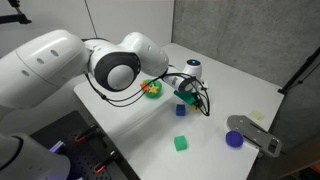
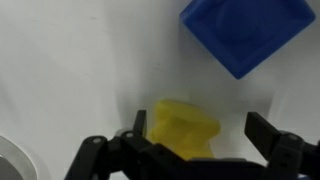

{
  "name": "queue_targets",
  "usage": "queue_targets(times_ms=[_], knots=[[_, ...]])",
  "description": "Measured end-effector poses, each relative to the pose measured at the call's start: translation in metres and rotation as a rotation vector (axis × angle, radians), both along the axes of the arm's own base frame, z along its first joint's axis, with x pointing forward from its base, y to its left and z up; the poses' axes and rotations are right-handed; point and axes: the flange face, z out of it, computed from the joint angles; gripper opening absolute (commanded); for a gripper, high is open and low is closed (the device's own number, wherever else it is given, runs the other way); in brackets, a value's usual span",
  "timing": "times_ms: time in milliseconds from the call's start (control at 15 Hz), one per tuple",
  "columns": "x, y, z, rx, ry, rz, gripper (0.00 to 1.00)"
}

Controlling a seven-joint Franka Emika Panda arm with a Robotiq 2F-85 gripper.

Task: Pick up the yellow toy from the right side of the table and put it in the green bowl

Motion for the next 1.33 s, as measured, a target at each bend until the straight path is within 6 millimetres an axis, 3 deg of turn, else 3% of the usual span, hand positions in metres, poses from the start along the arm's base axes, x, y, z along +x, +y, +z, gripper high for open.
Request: queue_targets(times_ms=[267, 333, 400, 667, 867, 1333], knots=[[0.004, 0.007, -0.018, -0.032, -0.016, 0.025, 1.0], [0.005, 0.008, -0.021, -0.04, -0.023, 0.03, 0.75], [0.007, 0.01, -0.023, -0.049, -0.032, 0.036, 0.75], [0.014, 0.012, -0.025, -0.085, -0.062, 0.055, 0.4], [0.019, 0.014, -0.02, -0.098, -0.078, 0.057, 0.19], [0.032, 0.037, 0.004, -0.107, -0.112, 0.088, 0.12]])
